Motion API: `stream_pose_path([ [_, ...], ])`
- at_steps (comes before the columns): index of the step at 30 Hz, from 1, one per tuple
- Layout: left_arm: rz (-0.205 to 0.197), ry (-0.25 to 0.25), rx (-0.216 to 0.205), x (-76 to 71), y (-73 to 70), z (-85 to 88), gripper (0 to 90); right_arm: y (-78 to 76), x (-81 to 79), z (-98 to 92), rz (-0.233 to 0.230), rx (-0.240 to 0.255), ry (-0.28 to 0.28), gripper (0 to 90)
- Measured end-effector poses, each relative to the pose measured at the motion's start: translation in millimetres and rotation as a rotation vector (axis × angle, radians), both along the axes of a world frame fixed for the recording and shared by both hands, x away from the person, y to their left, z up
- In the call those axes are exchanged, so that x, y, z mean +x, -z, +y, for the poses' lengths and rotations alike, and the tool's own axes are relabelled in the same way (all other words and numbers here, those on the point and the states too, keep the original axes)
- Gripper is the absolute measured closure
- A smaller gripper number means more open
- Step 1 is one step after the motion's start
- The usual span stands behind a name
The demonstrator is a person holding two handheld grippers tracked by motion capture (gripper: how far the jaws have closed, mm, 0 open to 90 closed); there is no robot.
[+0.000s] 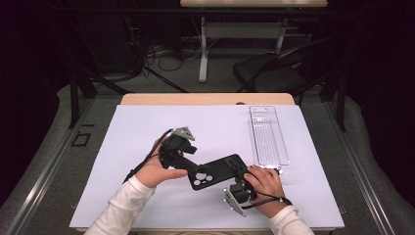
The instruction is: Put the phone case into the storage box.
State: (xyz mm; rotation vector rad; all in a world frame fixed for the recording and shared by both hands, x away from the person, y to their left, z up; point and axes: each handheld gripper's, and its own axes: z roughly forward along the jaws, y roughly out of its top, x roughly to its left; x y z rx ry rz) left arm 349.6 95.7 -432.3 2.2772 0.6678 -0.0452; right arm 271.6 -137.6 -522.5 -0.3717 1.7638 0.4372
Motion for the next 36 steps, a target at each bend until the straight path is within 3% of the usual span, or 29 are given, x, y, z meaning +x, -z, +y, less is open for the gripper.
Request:
stream_pose_path([
  [8,-0.005,-0.038,-0.014,5.0,-2.4,10.7,15.2,0.0,0.1,-0.1,0.011,0.007,-0.005,86.7],
  [28,-0.013,-0.083,-0.032,11.1,-7.3,26.4,15.4,-0.3,-1.4,0.2,0.010,0.038,-0.010,86.8],
  [36,-0.026,-0.099,-0.033,13.7,-8.2,31.9,15.6,-1.6,-1.1,-0.4,0.031,0.052,0.004,87.2],
])
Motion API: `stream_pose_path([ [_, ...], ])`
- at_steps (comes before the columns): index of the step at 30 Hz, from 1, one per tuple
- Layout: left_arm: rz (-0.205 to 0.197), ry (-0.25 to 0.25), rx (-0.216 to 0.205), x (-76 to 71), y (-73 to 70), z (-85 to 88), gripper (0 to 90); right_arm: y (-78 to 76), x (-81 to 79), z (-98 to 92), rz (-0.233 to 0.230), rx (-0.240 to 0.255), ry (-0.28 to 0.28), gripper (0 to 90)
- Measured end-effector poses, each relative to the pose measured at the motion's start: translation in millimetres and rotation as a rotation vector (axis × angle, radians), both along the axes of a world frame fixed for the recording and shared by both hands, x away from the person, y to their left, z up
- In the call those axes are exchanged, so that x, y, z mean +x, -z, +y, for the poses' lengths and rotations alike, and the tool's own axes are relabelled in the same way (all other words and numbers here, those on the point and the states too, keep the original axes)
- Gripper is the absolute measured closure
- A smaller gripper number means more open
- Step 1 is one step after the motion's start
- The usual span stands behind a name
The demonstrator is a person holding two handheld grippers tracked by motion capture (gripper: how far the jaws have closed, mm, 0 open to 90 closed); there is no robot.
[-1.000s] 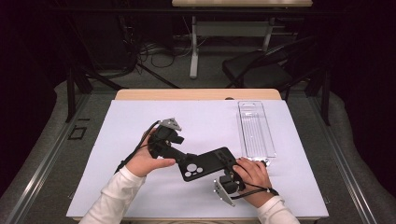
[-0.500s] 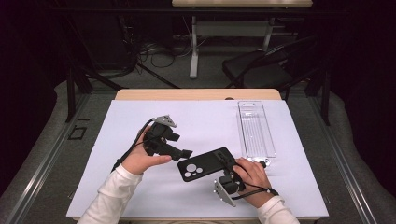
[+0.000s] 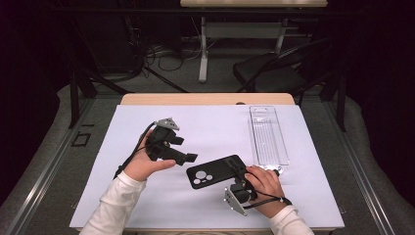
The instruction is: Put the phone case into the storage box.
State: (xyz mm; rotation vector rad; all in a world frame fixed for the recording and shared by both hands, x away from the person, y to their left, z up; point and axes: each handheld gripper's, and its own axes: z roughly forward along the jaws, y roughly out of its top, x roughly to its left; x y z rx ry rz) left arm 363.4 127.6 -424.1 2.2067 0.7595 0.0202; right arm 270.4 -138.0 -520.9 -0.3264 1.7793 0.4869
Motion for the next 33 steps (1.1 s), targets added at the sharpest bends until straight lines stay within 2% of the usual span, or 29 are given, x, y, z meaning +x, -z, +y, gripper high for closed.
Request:
stream_pose_path([
  [4,-0.005,-0.007,0.001,1.0,-0.3,2.3,15.9,-1.4,0.5,-0.8,0.012,0.020,-0.009,87.2],
  [10,-0.012,-0.017,0.002,2.1,-0.1,4.1,15.9,-2.8,1.7,-2.6,0.073,0.097,-0.016,87.2],
  [18,-0.033,-0.020,0.013,3.3,0.2,6.0,16.2,-4.2,2.6,-3.2,0.138,0.140,-0.026,87.2],
  [24,-0.047,-0.026,0.010,4.3,0.1,8.1,16.2,-4.8,4.0,-5.4,0.251,0.237,-0.023,87.1],
  [28,-0.062,-0.024,0.007,5.0,-0.1,9.5,16.2,-8.3,7.0,-7.9,0.296,0.274,-0.033,87.2],
  [30,-0.065,-0.024,0.005,5.3,0.1,9.8,16.2,-8.6,6.5,-9.4,0.333,0.313,-0.021,87.2],
  [33,-0.068,-0.024,0.004,5.7,0.5,10.0,16.4,-10.3,8.9,-11.5,0.371,0.355,-0.034,87.2],
])
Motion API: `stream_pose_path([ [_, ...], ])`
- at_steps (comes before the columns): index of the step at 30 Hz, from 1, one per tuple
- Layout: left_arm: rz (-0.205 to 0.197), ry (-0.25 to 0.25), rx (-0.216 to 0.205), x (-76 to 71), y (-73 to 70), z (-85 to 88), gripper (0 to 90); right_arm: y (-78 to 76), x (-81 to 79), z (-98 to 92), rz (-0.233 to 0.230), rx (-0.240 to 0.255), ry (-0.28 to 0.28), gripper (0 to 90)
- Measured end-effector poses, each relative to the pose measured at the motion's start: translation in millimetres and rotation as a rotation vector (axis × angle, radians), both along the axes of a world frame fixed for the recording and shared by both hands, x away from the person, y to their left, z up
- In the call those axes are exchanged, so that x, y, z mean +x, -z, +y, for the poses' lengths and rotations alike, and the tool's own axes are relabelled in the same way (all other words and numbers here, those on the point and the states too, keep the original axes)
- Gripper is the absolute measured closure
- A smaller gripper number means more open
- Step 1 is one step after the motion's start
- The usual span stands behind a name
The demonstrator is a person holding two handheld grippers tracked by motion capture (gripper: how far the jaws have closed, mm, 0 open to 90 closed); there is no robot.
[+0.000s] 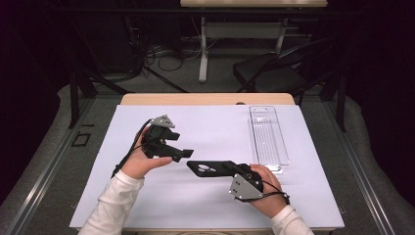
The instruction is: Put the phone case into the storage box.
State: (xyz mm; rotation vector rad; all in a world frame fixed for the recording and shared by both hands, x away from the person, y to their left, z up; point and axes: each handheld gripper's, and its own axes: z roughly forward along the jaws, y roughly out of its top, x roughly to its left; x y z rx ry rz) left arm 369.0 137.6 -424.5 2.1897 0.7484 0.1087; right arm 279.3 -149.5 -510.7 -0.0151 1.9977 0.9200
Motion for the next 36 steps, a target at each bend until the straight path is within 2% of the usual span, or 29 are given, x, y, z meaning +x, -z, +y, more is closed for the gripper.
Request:
stream_pose_path([
  [8,-0.002,-0.001,-0.005,-0.4,0.6,-0.8,16.9,-0.7,6.5,-5.9,0.164,0.148,-0.014,87.3],
  [13,-0.009,0.010,-0.012,-0.9,1.0,-1.9,16.9,-0.7,10.1,-9.1,0.234,0.223,-0.025,87.5],
  [16,-0.014,0.021,-0.014,-1.2,0.5,-2.1,17.1,-0.5,12.0,-11.0,0.262,0.258,-0.026,87.5],
  [22,-0.001,0.048,-0.055,-2.3,1.1,-4.8,17.4,-0.6,14.2,-13.4,0.318,0.313,-0.022,87.5],
  [24,0.003,0.068,-0.070,-3.2,1.8,-7.3,17.5,0.1,15.1,-13.9,0.332,0.323,-0.024,87.5],
  [27,0.000,0.094,-0.066,-4.7,1.9,-9.7,17.4,1.2,16.0,-14.7,0.356,0.341,-0.024,87.5],
  [32,-0.007,0.114,-0.079,-6.2,0.4,-9.7,17.6,1.9,17.2,-16.0,0.377,0.364,-0.030,87.5],
  [36,-0.008,0.145,-0.097,-8.0,0.2,-12.2,20.5,2.5,18.2,-16.9,0.400,0.392,-0.036,87.5],
])
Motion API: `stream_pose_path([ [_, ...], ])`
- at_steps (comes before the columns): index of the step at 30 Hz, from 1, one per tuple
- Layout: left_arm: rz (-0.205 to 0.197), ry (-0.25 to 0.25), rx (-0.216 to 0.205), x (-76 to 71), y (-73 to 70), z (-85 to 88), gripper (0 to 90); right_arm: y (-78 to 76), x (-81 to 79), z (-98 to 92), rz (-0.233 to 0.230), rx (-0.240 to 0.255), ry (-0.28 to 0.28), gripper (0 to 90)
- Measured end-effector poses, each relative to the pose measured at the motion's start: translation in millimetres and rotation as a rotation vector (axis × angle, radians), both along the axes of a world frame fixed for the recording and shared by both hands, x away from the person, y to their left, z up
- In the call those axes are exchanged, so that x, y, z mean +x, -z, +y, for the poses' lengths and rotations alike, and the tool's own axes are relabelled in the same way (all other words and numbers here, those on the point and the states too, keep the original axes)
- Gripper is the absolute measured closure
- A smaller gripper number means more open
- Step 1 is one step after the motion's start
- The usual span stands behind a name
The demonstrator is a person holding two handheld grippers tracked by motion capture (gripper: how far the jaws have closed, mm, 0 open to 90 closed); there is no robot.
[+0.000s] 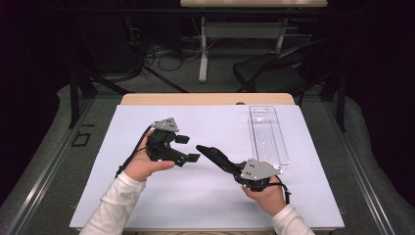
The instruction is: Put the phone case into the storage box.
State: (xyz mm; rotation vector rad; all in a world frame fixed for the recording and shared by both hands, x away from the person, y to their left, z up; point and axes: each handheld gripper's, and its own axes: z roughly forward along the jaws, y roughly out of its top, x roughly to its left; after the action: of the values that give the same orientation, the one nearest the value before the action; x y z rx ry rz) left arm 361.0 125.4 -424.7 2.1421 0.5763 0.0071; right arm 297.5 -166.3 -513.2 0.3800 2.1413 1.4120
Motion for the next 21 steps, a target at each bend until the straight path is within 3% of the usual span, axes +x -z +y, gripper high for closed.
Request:
stream_pose_path([
  [10,0.000,0.059,-0.022,-4.8,-0.1,-6.2,27.2,2.0,1.6,-1.7,0.036,0.031,-0.014,87.5],
  [21,0.002,0.085,-0.016,-7.9,-2.4,-6.8,38.9,3.3,1.7,-0.4,0.051,0.044,-0.032,87.4],
])
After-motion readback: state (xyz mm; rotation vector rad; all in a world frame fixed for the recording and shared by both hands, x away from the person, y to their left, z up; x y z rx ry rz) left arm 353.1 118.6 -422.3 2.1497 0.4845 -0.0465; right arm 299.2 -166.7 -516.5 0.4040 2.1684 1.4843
